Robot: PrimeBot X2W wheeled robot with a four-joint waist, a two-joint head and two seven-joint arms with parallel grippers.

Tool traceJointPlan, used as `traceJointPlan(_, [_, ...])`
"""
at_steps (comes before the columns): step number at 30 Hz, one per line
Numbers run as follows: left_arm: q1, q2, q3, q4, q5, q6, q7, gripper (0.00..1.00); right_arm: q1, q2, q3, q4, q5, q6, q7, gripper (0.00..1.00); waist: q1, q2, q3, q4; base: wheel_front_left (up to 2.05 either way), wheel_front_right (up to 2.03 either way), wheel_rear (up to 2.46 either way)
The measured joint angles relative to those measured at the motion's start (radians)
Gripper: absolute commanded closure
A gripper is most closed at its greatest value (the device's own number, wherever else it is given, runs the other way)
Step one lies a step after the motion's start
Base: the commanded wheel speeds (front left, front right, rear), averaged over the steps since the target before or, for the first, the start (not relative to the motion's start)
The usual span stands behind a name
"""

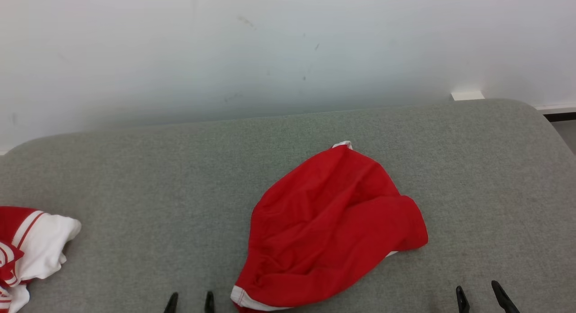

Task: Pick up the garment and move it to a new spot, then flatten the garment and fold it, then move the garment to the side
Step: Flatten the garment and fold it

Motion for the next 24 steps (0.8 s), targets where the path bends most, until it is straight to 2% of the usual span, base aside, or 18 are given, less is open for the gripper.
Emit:
traceJointPlan(4, [-0.064,0.000,-0.033,-0.074,0.030,-0.030,0.000,0.00,-0.001,0.001,0.012,0.002,0.001,0.000,0.000,0.00,0.0001,0.0000,0.001,-0.020,0.00,0.00,0.00])
traceJointPlan(8, [-0.142,0.000,-0.117,-0.105,0.041,-0.064,0.000,0.00,-0.010,0.000,0.019,0.001,0.003,0.000,0.000,0.00,0.0001,0.0000,0.006,-0.052,0.00,0.00,0.00])
traceJointPlan(15, [-0.312,-0.001,-0.311,0.024,0.019,-0.098,0.000,0.00,-0.035,0.000,0.032,0.005,0.007,0.000,0.000,0.00,0.0001,0.0000,0.018,-0.131,0.00,0.00,0.00])
traceJointPlan(19, [-0.419,-0.001,-0.425,0.137,-0.011,-0.092,0.002,0.00,-0.046,0.000,0.040,0.007,0.012,0.000,0.000,0.00,0.0001,0.0000,0.028,-0.186,0.00,0.00,0.00])
traceJointPlan(24, [-0.550,-0.001,-0.541,0.251,-0.060,-0.047,0.014,0.00,-0.059,0.000,0.052,0.014,0.022,0.000,0.000,0.00,0.0001,0.0001,0.045,-0.252,0.00,0.00,0.00])
